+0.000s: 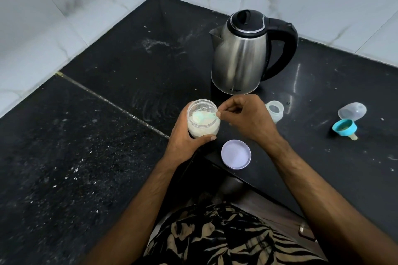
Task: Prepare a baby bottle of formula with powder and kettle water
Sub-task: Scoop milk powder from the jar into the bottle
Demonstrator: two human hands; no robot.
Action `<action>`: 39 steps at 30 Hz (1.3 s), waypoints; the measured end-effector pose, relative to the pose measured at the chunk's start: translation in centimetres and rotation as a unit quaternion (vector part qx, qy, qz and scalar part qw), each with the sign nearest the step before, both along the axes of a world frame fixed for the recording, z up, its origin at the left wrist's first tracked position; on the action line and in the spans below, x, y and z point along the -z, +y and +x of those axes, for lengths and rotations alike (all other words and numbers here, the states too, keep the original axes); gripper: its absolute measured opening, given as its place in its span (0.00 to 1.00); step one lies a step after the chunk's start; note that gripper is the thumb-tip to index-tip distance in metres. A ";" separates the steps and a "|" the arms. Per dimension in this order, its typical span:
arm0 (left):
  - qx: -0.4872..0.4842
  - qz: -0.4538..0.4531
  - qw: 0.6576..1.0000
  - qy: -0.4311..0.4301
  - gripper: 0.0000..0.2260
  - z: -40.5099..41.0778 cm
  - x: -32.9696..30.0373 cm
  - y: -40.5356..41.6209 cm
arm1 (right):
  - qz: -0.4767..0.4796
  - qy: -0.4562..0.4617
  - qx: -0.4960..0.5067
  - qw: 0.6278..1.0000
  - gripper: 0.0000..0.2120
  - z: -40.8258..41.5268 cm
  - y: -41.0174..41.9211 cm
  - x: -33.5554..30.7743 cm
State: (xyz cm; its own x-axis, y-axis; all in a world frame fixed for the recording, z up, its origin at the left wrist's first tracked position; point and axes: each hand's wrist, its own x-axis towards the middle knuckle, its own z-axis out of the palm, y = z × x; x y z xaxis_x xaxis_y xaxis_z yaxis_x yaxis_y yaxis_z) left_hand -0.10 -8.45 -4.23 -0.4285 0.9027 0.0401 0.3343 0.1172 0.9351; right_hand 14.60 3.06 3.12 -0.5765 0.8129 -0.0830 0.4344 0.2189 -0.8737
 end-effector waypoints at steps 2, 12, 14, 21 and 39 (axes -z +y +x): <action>0.000 0.000 1.000 0.002 0.44 0.0 0.1 0.0 | 0.003 0.005 0.004 1.000 0.08 0.1 0.0 0.0; 0.011 -0.027 1.000 -0.006 0.48 -0.3 0.0 -0.1 | -0.010 0.031 0.037 0.999 0.07 0.8 0.2 0.1; 0.014 -0.036 0.999 -0.009 0.52 -0.3 0.0 -0.3 | -0.023 0.046 0.042 0.998 0.06 1.0 0.1 -0.1; -0.044 0.006 0.999 -0.001 0.51 -0.1 -1.6 -0.9 | -0.083 0.093 0.072 0.990 0.04 2.1 0.4 -1.1; -0.005 0.108 0.993 0.052 0.38 7.3 -6.6 4.4 | -0.103 0.213 0.167 0.957 0.03 9.4 4.3 -3.0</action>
State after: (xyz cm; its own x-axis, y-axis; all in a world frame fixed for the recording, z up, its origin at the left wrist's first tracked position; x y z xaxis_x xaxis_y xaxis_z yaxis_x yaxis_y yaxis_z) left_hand 7.21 -4.09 2.40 -0.4206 0.8644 0.2756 0.4295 -0.0779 0.8997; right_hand 23.97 7.33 6.14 -0.3048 0.9494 -0.0762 0.0448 -0.0656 -0.9968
